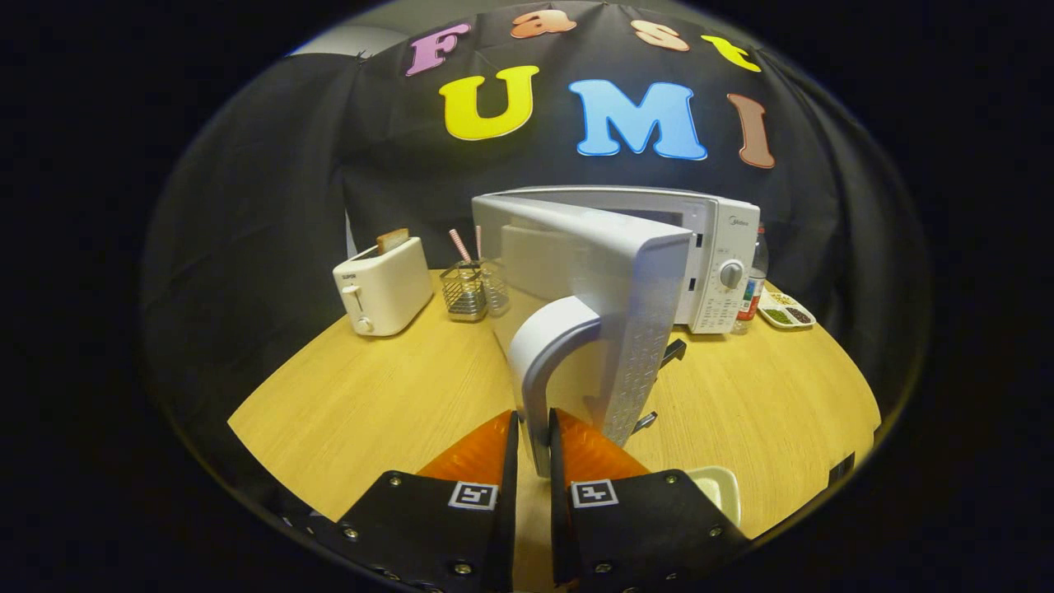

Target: Open the microwave, put the food inside, and close the microwave door.

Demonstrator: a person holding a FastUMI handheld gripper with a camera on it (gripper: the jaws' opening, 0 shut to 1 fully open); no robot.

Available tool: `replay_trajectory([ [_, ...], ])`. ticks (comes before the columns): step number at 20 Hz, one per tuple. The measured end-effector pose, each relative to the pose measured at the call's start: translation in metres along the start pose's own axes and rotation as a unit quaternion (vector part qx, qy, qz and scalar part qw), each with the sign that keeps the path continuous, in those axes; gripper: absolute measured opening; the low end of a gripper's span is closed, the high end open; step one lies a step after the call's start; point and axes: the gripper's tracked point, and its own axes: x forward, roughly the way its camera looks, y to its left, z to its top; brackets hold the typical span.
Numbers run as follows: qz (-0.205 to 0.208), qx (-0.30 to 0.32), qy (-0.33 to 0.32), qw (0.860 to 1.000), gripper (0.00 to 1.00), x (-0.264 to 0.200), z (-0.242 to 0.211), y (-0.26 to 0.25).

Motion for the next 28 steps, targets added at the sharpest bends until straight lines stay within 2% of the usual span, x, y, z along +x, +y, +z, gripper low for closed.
replay_trajectory([
  [6,0.029,-0.020,0.006,0.999,0.18,-0.009,-0.008,0.045],
  [12,0.029,-0.029,0.012,0.999,0.18,-0.012,-0.012,0.073],
  [17,0.079,-0.046,0.006,0.996,0.18,-0.016,-0.007,0.117],
  [22,0.165,-0.065,0.006,0.984,0.18,-0.015,0.000,0.157],
  [25,0.206,-0.075,-0.030,0.975,0.18,-0.030,0.027,0.176],
  [28,0.243,-0.073,-0.077,0.964,0.18,-0.065,0.053,0.184],
])
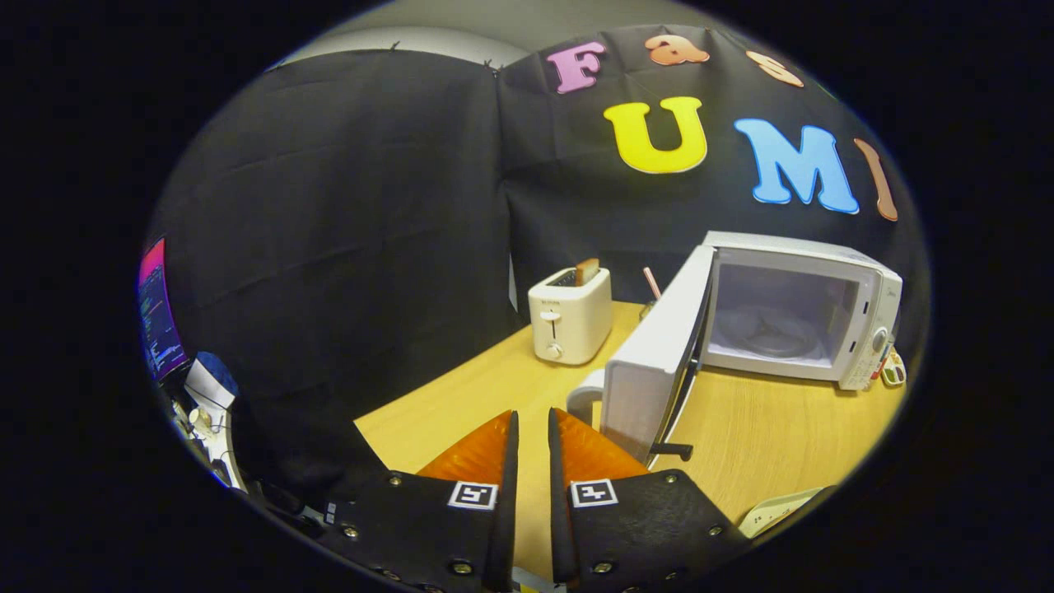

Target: Open the microwave, put the food inside, and close the microwave door.

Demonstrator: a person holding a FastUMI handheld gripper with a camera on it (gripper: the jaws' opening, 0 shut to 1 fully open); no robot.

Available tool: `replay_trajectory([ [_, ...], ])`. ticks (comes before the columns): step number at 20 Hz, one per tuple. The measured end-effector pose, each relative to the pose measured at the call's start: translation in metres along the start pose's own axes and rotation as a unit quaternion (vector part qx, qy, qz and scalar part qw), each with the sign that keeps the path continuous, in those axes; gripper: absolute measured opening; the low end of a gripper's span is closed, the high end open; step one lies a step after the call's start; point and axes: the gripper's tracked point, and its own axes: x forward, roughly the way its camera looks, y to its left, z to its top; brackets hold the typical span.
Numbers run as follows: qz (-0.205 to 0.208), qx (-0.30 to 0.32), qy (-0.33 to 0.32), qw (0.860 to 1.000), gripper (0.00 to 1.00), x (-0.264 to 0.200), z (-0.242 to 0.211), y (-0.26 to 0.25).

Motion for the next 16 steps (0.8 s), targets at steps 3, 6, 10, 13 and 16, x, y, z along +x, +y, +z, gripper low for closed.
replay_trajectory([
  [3,0.013,-0.002,-0.032,0.999,0.69,-0.024,0.025,0.002],
  [6,-0.009,-0.005,-0.075,0.997,0.96,-0.048,0.054,-0.023],
  [10,-0.067,0.014,-0.095,0.993,0.96,-0.076,0.070,-0.080],
  [13,-0.112,0.026,-0.089,0.989,0.96,-0.094,0.067,-0.124],
  [16,-0.149,0.043,-0.080,0.985,0.97,-0.112,0.057,-0.162],
])
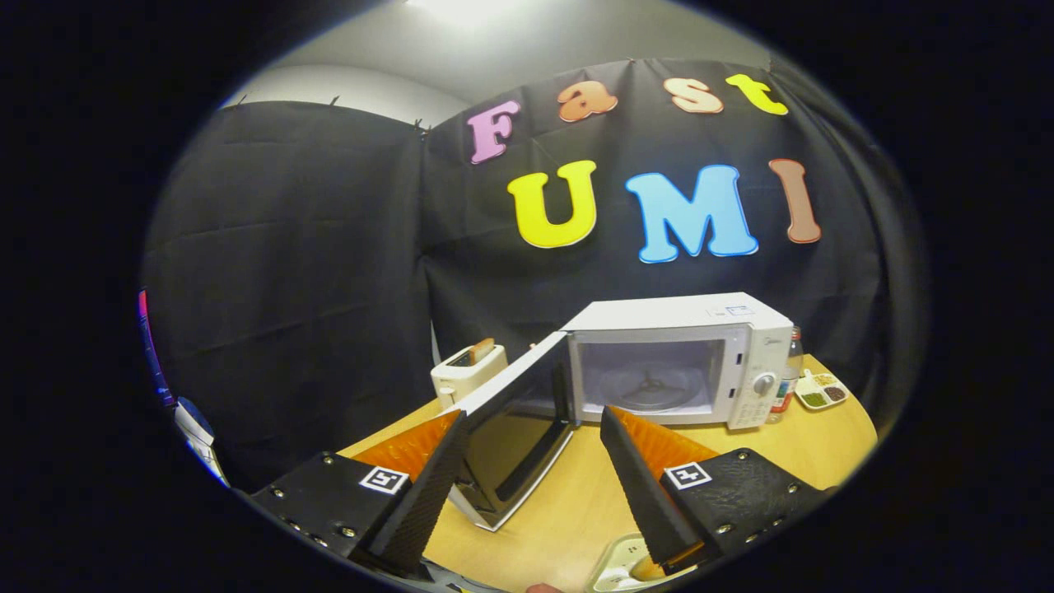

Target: Open the microwave, put the food inside, and close the microwave door.

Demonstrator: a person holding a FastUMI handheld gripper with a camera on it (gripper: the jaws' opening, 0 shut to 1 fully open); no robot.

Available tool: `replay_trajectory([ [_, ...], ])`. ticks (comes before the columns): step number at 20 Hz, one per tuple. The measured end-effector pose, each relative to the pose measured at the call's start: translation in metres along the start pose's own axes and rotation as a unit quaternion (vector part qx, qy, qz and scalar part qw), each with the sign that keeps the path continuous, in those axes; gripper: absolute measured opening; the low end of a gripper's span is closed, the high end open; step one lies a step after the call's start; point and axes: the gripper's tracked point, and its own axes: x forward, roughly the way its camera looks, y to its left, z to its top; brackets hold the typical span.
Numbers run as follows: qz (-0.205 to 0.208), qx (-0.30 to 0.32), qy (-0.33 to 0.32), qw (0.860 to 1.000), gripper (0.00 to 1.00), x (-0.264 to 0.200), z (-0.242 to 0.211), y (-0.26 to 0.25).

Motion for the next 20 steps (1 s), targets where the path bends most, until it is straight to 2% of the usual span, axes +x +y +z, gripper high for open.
replay_trajectory([
  [5,-0.043,0.026,0.030,0.998,0.97,-0.008,-0.022,-0.051],
  [10,-0.084,0.038,0.080,0.993,0.98,-0.009,-0.063,-0.094],
  [20,-0.099,0.037,0.230,0.967,0.98,-0.022,-0.170,-0.125],
])
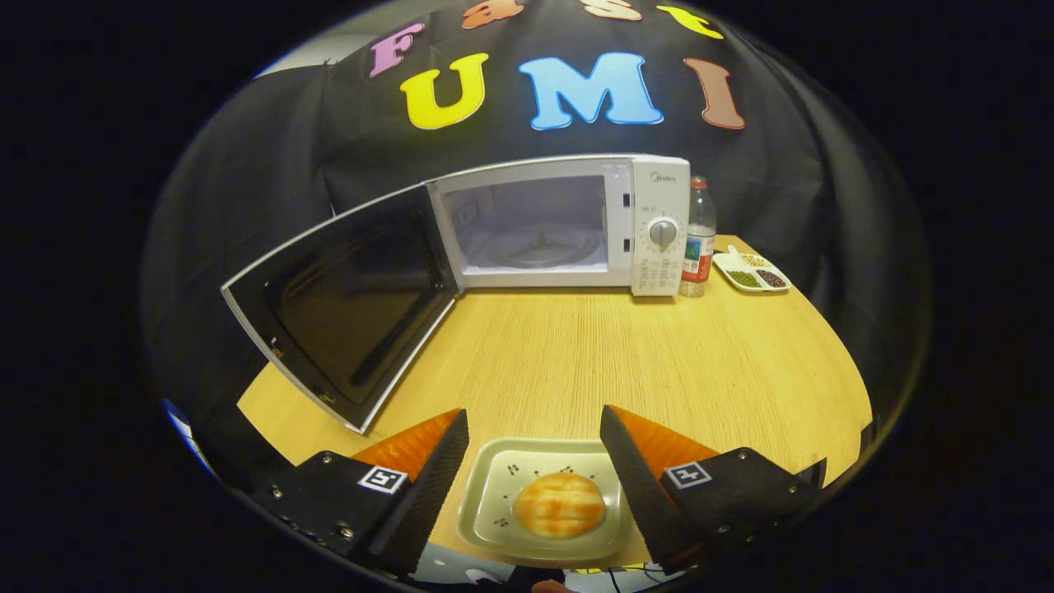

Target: Open the microwave, put the food inside, and close the microwave door.

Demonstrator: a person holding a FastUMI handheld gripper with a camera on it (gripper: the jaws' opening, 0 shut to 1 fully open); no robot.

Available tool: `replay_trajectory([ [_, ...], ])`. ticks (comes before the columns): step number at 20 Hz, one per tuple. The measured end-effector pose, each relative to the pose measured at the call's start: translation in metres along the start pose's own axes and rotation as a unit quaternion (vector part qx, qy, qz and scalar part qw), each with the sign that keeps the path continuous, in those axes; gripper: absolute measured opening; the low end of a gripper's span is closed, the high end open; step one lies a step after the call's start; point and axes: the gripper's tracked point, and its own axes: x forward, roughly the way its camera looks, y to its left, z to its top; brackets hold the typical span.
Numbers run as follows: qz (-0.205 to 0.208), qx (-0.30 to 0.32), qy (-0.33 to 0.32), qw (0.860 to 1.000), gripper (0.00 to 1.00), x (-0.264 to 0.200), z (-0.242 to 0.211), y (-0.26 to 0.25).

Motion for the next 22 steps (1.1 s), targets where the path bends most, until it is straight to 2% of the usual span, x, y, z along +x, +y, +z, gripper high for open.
replay_trajectory([
  [6,-0.010,-0.023,0.065,0.998,0.98,0.007,-0.045,-0.013],
  [13,-0.002,-0.016,0.125,0.992,0.98,0.010,-0.070,-0.018],
  [15,0.012,-0.007,0.146,0.989,0.98,0.011,-0.078,-0.013],
  [20,0.015,-0.021,0.178,0.984,0.98,0.025,-0.082,-0.012],
  [21,0.015,-0.022,0.177,0.984,0.88,0.026,-0.080,-0.012],
  [22,0.015,-0.022,0.178,0.984,0.88,0.028,-0.080,-0.012],
])
